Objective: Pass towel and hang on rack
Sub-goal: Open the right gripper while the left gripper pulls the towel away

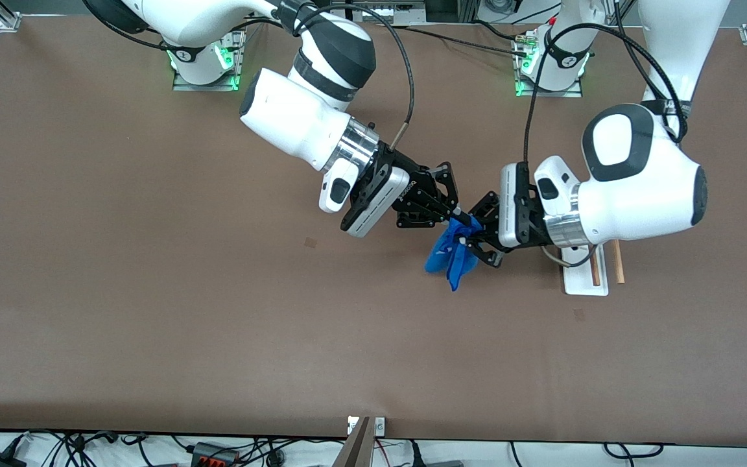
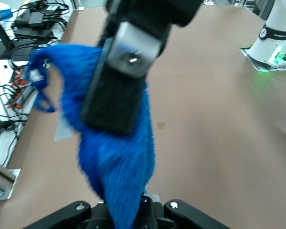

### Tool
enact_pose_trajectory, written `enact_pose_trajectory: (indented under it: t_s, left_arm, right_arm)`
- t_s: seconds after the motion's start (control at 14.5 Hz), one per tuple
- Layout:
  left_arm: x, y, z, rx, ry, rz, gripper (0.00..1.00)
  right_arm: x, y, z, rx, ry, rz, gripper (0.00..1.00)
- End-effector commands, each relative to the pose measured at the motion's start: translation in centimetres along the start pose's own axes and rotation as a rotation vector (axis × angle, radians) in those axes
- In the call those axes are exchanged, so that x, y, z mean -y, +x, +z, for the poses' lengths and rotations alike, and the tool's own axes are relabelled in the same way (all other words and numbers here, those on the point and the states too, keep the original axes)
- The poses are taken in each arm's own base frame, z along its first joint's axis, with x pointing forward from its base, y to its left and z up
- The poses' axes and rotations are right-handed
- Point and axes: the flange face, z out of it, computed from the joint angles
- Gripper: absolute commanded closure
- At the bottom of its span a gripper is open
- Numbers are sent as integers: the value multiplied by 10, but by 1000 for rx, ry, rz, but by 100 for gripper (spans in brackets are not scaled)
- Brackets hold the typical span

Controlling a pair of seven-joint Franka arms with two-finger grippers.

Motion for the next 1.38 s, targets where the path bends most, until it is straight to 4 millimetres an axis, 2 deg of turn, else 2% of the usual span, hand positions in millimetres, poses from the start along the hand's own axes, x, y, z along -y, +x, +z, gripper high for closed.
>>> enact_pose_trajectory:
  t_s: [0.0,0.07,0.14,0.21,0.48,0.62,0.76,0.83,1.03,1.31]
  left_arm:
    - [8,-12,-26,6,5,-17,99]
    - [8,-15,-39,13,20,-18,99]
    - [8,-19,-46,24,21,-20,99]
    - [7,-21,-51,28,13,-21,99]
    - [7,-51,-79,62,0,-90,99]
    - [1,-58,-105,137,9,-147,99]
    - [-8,-67,-133,187,-5,-193,99]
    - [-12,-74,-149,192,-6,-219,99]
    - [-26,-100,-188,183,-35,-306,99]
    - [-56,-130,-250,178,-63,-380,99]
  right_arm:
    - [4,0,-3,-15,1,-15,89]
    - [4,0,-3,-15,1,-14,52]
    - [5,1,-4,-17,0,-24,1]
    - [5,1,-4,-17,0,-21,0]
    - [1,3,-5,-11,-5,-14,0]
    - [-11,11,-10,9,-24,-8,0]
    - [-39,30,-23,46,-67,-5,0]
    - [-47,34,-26,69,-85,-10,0]
    - [-58,39,-30,77,-105,-7,0]
    - [-60,35,-28,86,-109,-6,0]
